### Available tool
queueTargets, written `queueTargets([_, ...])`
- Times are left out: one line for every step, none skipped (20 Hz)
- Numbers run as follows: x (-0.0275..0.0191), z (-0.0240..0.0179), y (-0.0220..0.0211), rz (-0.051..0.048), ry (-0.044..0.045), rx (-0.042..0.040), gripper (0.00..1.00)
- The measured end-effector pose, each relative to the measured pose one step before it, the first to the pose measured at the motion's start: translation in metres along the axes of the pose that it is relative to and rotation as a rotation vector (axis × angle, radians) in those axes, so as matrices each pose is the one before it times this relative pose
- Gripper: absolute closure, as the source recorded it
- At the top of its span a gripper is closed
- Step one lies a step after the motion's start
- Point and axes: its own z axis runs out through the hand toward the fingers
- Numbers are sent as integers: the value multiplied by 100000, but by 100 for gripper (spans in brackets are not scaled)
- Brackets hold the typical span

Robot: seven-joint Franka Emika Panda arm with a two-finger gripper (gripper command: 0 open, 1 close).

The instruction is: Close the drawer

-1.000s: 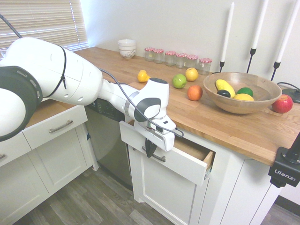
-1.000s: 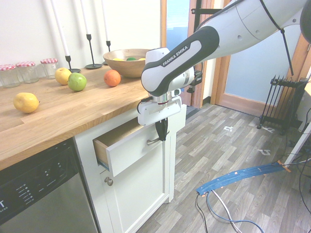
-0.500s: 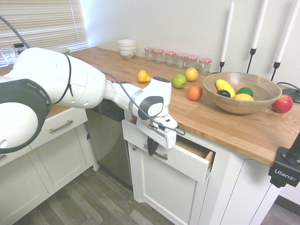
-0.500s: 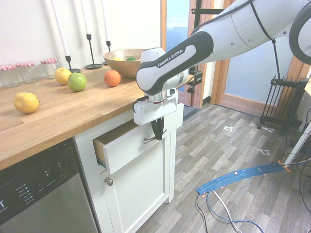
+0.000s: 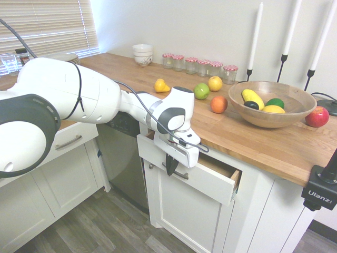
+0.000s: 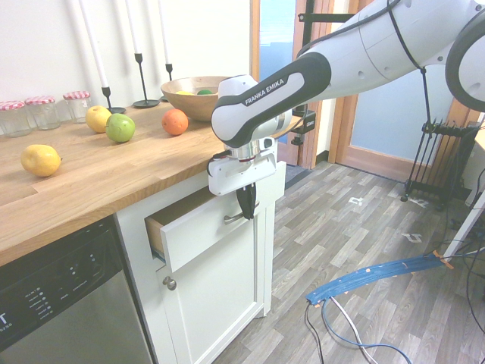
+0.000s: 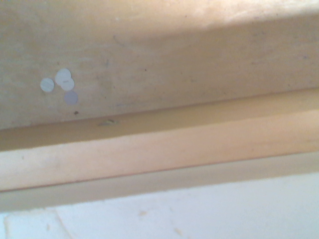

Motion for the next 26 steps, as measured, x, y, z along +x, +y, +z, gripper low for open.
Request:
queueTargets([-2,-5,0,-2,-23,-25,0])
queueTargets([-2,0,1,-2,-21,-22,0])
queueTargets([5,3,4,8,-10,-9,0])
queueTargets([5,1,3,7,-1,0,0])
queueTargets([5,0,4,8,-3,0,0])
queueTargets([4,0,3,7,-3,1,0])
queueTargets([2,0,1,3,0,1,0])
queueTargets([0,0,0,0,0,0,0])
queueTargets([-4,-1,-5,-8,0,17,0])
queueTargets([-6,-2,-12,-15,20,53,0])
queueTargets([-2,9,-11,-9,58,88,0])
queueTargets([7,33,1,8,124,140,0])
queueTargets([14,28,10,16,190,211,0])
queueTargets([10,43,21,-3,269,299,0])
queueTargets([7,62,25,-73,292,328,0])
queueTargets([14,64,58,17,404,457,0])
queueTargets([76,282,165,269,460,462,0])
queueTargets([132,426,219,363,519,494,0])
queueTargets([105,402,286,338,499,480,0])
queueTargets([54,178,303,239,675,715,0])
queueTargets([-68,-56,310,66,562,645,0])
queueTargets([-142,-234,341,-58,415,543,0])
queueTargets([-235,-346,371,-208,172,352,0])
queueTargets([-314,-484,370,-332,95,328,0])
queueTargets([-384,-539,333,-353,206,411,0])
queueTargets([-448,-504,319,-433,206,439,0])
